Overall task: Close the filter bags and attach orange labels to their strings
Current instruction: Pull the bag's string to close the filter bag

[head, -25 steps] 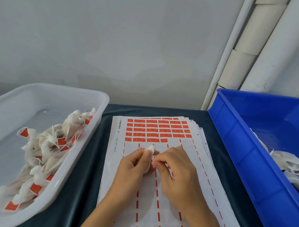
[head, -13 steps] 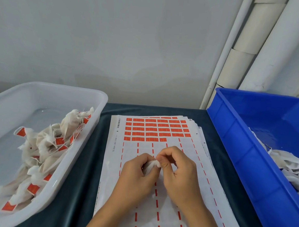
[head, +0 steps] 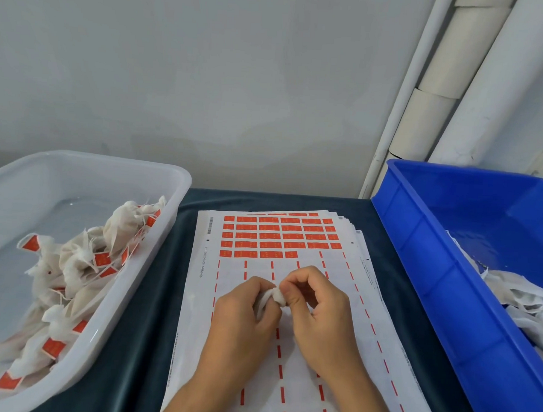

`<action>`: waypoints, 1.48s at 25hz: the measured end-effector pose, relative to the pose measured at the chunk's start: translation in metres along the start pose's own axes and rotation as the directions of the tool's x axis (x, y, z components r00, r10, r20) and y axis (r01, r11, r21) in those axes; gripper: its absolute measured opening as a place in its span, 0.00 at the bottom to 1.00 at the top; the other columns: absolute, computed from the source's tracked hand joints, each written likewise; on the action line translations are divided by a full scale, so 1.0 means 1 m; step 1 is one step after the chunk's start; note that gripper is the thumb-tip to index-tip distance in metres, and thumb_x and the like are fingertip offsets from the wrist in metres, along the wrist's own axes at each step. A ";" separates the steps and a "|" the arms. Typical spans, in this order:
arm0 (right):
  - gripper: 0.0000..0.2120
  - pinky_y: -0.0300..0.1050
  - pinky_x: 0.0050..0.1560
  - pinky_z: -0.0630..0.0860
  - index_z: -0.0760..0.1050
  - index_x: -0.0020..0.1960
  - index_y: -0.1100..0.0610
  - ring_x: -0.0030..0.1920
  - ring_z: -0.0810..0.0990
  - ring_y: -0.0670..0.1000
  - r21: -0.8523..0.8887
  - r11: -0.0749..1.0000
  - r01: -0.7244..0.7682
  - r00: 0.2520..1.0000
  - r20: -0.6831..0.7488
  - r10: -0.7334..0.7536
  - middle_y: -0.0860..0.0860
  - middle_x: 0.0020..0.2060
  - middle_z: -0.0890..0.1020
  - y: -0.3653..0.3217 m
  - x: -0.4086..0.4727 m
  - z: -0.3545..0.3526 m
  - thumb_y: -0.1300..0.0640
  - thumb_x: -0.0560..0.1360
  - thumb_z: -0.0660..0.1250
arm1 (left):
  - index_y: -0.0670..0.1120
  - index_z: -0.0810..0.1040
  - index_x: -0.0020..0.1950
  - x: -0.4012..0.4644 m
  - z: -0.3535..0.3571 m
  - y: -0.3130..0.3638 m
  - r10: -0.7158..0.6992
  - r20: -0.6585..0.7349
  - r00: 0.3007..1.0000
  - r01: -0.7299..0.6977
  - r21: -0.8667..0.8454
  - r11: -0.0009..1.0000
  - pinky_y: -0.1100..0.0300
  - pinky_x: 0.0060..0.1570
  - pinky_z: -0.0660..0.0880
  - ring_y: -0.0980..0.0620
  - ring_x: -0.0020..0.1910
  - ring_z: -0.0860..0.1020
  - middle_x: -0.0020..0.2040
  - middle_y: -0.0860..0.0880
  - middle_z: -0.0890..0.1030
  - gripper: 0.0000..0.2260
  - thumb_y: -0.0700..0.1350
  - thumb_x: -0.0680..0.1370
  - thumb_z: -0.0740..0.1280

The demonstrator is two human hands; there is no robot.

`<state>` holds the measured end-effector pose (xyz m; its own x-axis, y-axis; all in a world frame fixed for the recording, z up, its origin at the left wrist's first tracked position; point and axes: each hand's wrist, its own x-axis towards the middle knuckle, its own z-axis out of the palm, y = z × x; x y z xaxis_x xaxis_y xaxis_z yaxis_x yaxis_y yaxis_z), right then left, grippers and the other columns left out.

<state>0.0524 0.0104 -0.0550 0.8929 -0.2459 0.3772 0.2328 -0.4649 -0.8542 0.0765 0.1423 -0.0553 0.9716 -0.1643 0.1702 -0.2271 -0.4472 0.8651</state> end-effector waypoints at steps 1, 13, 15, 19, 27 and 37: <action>0.04 0.31 0.47 0.78 0.78 0.47 0.43 0.49 0.83 0.43 -0.001 1.000 -0.011 1.000 0.013 0.011 0.37 0.43 0.83 0.000 0.000 0.001 0.46 0.80 0.66 | 0.58 0.80 0.45 0.000 0.000 -0.001 -0.001 -0.001 1.000 0.001 0.010 1.000 0.73 0.41 0.73 0.62 0.46 0.79 0.43 0.65 0.81 0.08 0.46 0.82 0.68; 0.04 0.50 0.46 0.86 0.85 0.48 0.51 0.43 0.88 0.56 0.385 0.853 -0.353 0.936 0.147 0.321 0.53 0.43 0.88 -0.002 0.005 -0.003 0.56 0.80 0.72 | 0.59 0.84 0.50 -0.003 -0.002 0.000 0.048 -0.113 0.992 -0.063 -0.133 0.989 0.72 0.44 0.76 0.58 0.48 0.82 0.43 0.63 0.84 0.06 0.47 0.80 0.72; 0.03 0.52 0.48 0.86 0.86 0.49 0.50 0.45 0.88 0.55 0.365 0.855 -0.369 0.929 0.160 0.333 0.52 0.43 0.88 -0.002 0.004 -0.004 0.54 0.79 0.73 | 0.59 0.84 0.50 -0.002 -0.002 0.001 -0.008 -0.113 0.994 -0.014 -0.193 0.981 0.74 0.46 0.76 0.61 0.49 0.82 0.45 0.64 0.85 0.05 0.48 0.81 0.71; 0.05 0.48 0.49 0.86 0.86 0.48 0.46 0.45 0.87 0.52 0.307 0.878 -0.366 0.927 0.202 0.316 0.49 0.43 0.87 -0.001 0.004 -0.008 0.53 0.80 0.72 | 0.57 0.85 0.48 0.003 -0.005 -0.001 -0.072 -0.044 0.996 0.055 -0.301 0.952 0.72 0.44 0.77 0.59 0.48 0.83 0.44 0.59 0.86 0.05 0.50 0.81 0.70; 0.08 0.38 0.54 0.80 0.82 0.58 0.41 0.58 0.82 0.50 0.162 0.987 0.005 0.997 0.078 -0.017 0.41 0.55 0.84 -0.003 0.001 -0.006 0.47 0.79 0.71 | 0.53 0.84 0.46 0.006 -0.009 -0.003 -0.107 -0.001 0.994 0.101 -0.316 0.943 0.67 0.40 0.78 0.55 0.43 0.83 0.40 0.55 0.85 0.06 0.50 0.81 0.69; 0.08 0.32 0.50 0.79 0.82 0.51 0.41 0.53 0.84 0.44 0.154 0.988 -0.009 1.000 -0.003 0.010 0.37 0.47 0.85 -0.001 0.000 -0.006 0.55 0.79 0.72 | 0.50 0.85 0.41 0.006 -0.013 -0.001 -0.094 0.239 0.967 0.200 -0.471 0.859 0.63 0.41 0.76 0.55 0.37 0.78 0.37 0.49 0.82 0.15 0.61 0.75 0.69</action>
<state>0.0502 0.0061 -0.0518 0.8939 -0.2533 0.3698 0.2810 -0.3262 -0.9026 0.0830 0.1533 -0.0487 0.9447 -0.3267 -0.0293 0.0300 -0.0027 0.9995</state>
